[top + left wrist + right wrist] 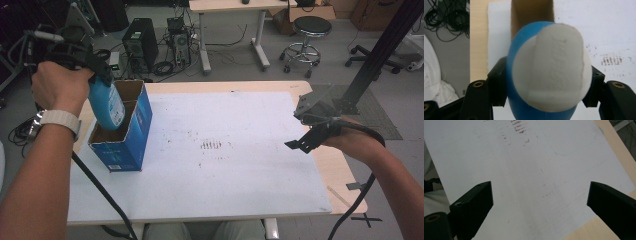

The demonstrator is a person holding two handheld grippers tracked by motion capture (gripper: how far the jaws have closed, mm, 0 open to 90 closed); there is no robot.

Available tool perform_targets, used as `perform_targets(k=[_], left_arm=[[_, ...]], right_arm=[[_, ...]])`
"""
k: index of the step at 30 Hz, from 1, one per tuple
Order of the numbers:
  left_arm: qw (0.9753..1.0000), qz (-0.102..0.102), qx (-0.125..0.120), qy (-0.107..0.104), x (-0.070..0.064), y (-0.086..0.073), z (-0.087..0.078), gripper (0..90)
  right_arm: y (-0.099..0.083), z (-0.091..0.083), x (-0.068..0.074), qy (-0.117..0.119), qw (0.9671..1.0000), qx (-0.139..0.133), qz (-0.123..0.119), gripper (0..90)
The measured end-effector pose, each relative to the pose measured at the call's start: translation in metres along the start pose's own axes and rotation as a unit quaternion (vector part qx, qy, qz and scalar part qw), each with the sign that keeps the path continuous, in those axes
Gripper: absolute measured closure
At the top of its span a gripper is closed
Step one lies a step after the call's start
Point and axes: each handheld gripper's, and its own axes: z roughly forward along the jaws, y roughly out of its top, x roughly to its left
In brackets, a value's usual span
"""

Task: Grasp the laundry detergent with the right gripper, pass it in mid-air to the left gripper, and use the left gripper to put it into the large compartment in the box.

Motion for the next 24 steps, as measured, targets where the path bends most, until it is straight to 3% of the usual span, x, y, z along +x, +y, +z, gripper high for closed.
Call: perform_targets(k=[7,24], left_arm=[[0.9999,-0.004,0.004,-0.01,0.005,-0.012,0.033,38.1],[0.9999,0.002,0.011,-0.005,0.001,-0.026,0.095,38.1]], right_arm=[[-0.006,0.0,0.003,-0.002,1.0,0.0,0.007,6.3],[-0.017,0.002,0.001,-0.003,0.9998,-0.001,0.02,6.4]])
